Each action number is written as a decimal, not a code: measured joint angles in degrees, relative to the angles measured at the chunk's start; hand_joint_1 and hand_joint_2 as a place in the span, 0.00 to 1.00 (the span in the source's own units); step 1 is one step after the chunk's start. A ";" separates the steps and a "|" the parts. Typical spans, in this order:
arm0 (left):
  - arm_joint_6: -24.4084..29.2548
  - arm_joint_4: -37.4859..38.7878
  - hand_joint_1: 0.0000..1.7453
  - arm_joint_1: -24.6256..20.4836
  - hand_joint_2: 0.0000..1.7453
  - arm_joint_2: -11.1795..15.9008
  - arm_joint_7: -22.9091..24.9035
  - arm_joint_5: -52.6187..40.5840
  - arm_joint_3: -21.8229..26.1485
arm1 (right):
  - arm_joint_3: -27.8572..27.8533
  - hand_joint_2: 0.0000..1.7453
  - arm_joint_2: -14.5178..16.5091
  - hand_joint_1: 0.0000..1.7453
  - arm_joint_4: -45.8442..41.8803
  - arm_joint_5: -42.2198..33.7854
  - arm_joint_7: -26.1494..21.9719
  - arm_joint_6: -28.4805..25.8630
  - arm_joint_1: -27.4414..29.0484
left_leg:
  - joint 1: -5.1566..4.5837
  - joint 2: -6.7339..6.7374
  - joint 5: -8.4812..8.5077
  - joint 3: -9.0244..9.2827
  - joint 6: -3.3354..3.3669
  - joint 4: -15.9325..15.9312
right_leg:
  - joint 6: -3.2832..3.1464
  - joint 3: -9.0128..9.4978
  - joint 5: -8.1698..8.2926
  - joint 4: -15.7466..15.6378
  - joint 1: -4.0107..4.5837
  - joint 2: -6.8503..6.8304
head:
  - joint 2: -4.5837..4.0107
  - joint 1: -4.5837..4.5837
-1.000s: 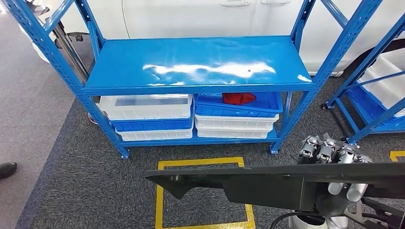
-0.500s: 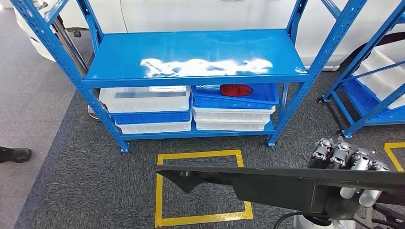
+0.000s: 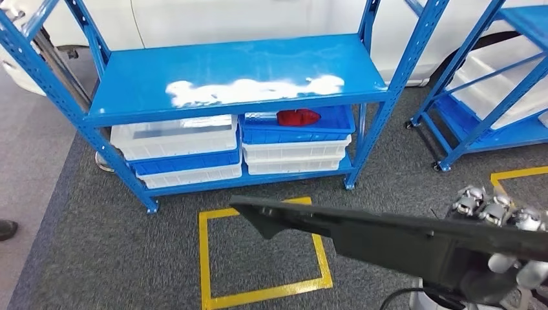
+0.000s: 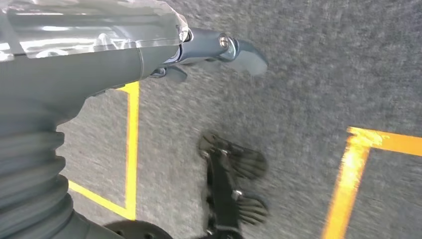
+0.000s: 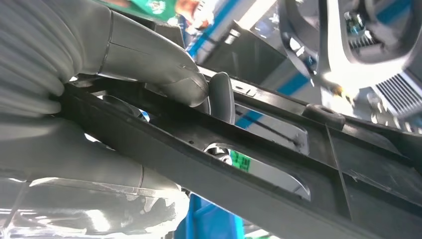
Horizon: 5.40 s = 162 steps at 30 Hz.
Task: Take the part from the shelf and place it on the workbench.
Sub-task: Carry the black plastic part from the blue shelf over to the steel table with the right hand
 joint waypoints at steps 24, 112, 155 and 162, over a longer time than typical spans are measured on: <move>5.04 0.00 0.00 0.12 1.00 -1.27 -0.77 -0.44 -1.98 | 6.41 1.00 -5.41 1.00 -2.53 0.93 0.03 -7.36 0.51 | -0.21 3.97 -5.90 -6.76 -1.14 14.69 | -1.99 1.33 -0.70 -0.93 0.17 -3.26 | 0.00 0.01; -0.04 -0.02 0.00 -1.46 1.00 -1.81 -4.54 2.55 -3.74 | 32.31 1.00 -20.65 1.00 30.95 8.91 7.16 -24.36 -33.95 | -0.16 5.30 -3.92 -4.33 -0.79 7.54 | -2.36 -0.41 -0.05 -0.70 0.52 -5.80 | 0.00 0.01; 1.59 0.02 0.00 -1.03 1.00 -4.16 -4.39 4.14 -4.84 | 35.11 1.00 -23.19 1.00 28.23 -6.90 7.04 -16.29 -25.92 | 0.24 0.25 2.39 -3.28 0.60 0.40 | 0.21 -0.45 -1.47 0.56 -0.15 0.78 | 0.00 0.01; 1.16 0.02 0.00 -0.75 1.00 -3.94 -4.71 3.97 -5.22 | 33.66 1.00 -23.41 1.00 26.88 -9.06 5.63 -15.79 -24.66 | -0.25 5.11 2.20 -2.91 1.75 -0.01 | 1.15 -7.43 -7.05 14.77 -0.37 -5.31 | 0.00 0.02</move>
